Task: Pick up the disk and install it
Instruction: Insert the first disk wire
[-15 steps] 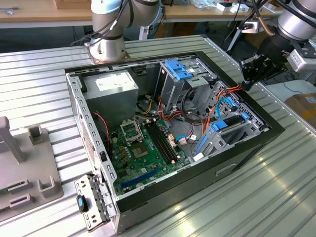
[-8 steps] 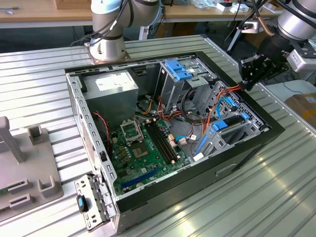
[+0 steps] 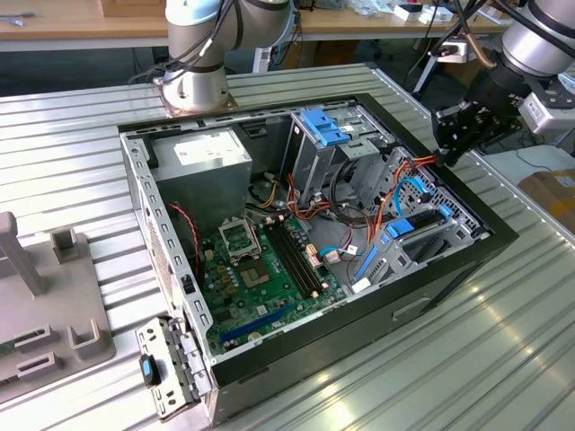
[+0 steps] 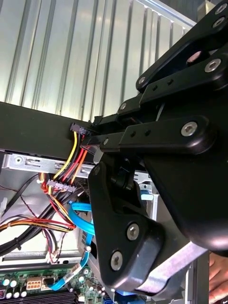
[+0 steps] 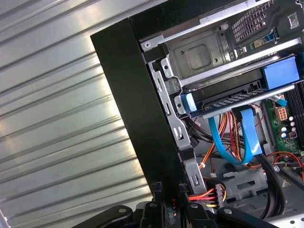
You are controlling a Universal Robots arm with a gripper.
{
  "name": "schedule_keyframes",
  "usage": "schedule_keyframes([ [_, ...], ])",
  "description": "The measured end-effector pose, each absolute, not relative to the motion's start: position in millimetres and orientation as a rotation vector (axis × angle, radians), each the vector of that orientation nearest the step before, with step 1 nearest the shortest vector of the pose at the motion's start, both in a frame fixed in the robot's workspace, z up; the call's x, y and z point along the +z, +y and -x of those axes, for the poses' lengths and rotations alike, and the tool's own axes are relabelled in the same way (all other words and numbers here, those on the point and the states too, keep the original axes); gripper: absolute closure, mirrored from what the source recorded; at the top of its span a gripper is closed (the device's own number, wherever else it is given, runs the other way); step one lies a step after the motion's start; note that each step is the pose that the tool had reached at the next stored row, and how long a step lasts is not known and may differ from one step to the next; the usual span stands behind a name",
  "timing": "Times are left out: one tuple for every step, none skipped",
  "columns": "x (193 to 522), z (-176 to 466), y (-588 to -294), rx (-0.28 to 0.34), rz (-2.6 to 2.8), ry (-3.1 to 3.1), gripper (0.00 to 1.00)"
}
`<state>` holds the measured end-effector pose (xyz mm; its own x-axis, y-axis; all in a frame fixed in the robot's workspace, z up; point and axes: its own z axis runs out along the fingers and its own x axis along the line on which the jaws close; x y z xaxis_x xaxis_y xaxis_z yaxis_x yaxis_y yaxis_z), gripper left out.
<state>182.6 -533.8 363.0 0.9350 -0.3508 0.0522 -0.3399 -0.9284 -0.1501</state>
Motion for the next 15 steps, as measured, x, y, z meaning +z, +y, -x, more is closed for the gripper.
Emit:
schedule_keyframes([
  [363,-182,-534,-0.118,2.953,0.530,0.76],
  [362,-182,-534,-0.118,2.953,0.530,0.76],
  [361,-182,-534,-0.118,2.953,0.530,0.76],
  [361,-181,-534,-0.118,2.953,0.530,0.76],
  [361,-181,-534,-0.118,2.953,0.530,0.76],
  [361,-181,-534,-0.118,2.953,0.530,0.77],
  [360,-181,-534,-0.118,2.954,0.530,0.83],
  [360,-180,-534,-0.118,2.954,0.530,0.83],
  [359,-180,-534,-0.118,2.953,0.530,0.83],
  [359,-180,-534,-0.118,2.953,0.530,0.83],
  [360,-180,-534,-0.117,2.953,0.530,0.83],
  [364,-180,-534,-0.117,2.953,0.530,0.83],
  [368,-180,-534,-0.118,2.953,0.530,0.83],
  [371,-180,-534,-0.119,2.953,0.530,0.83],
  [373,-180,-534,-0.120,2.952,0.529,0.83],
])
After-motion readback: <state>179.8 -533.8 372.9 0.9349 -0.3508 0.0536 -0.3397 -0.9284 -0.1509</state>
